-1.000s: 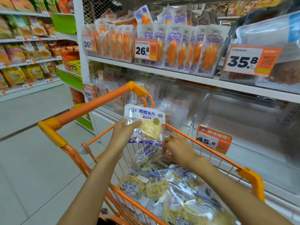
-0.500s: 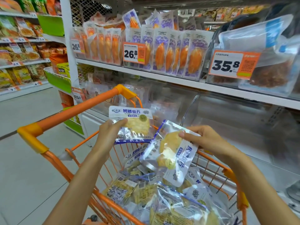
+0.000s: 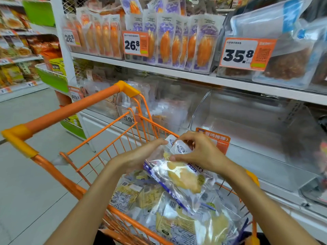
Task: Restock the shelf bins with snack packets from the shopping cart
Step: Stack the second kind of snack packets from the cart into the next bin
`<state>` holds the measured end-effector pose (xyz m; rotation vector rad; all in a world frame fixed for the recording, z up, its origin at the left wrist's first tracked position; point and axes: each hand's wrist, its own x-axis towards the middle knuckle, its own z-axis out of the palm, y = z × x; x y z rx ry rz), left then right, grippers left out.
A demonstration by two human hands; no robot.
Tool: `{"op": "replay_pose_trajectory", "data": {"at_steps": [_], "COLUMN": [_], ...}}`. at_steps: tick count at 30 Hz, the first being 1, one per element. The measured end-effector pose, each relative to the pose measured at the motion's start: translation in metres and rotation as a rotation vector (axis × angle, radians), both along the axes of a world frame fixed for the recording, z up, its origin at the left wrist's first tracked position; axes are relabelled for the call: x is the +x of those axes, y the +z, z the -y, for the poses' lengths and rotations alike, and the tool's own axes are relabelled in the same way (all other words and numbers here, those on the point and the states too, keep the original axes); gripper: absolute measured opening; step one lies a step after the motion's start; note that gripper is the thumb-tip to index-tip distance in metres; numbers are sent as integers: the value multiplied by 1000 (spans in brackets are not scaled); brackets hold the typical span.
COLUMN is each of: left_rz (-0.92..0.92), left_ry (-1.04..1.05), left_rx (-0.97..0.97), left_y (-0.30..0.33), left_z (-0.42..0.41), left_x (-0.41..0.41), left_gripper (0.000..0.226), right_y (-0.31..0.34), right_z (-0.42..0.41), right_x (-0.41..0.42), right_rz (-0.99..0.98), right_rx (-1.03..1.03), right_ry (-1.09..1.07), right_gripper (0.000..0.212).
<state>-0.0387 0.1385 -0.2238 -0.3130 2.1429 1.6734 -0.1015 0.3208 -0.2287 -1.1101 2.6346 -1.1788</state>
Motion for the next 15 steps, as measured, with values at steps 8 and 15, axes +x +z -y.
{"op": "replay_pose_trajectory", "data": {"at_steps": [8, 15], "left_rz": [-23, -233], "left_ry": [-122, 195], "left_rx": [7, 301], "left_y": [-3, 5], "left_z": [9, 9], "left_x": [-3, -15], "left_gripper": [32, 33], "right_y": [-8, 33], "right_z": [7, -36], "right_x": [2, 6], "right_rz": [-137, 421], "right_rx": [-16, -171], "right_ry": [-166, -319], "right_gripper": [44, 70]}}
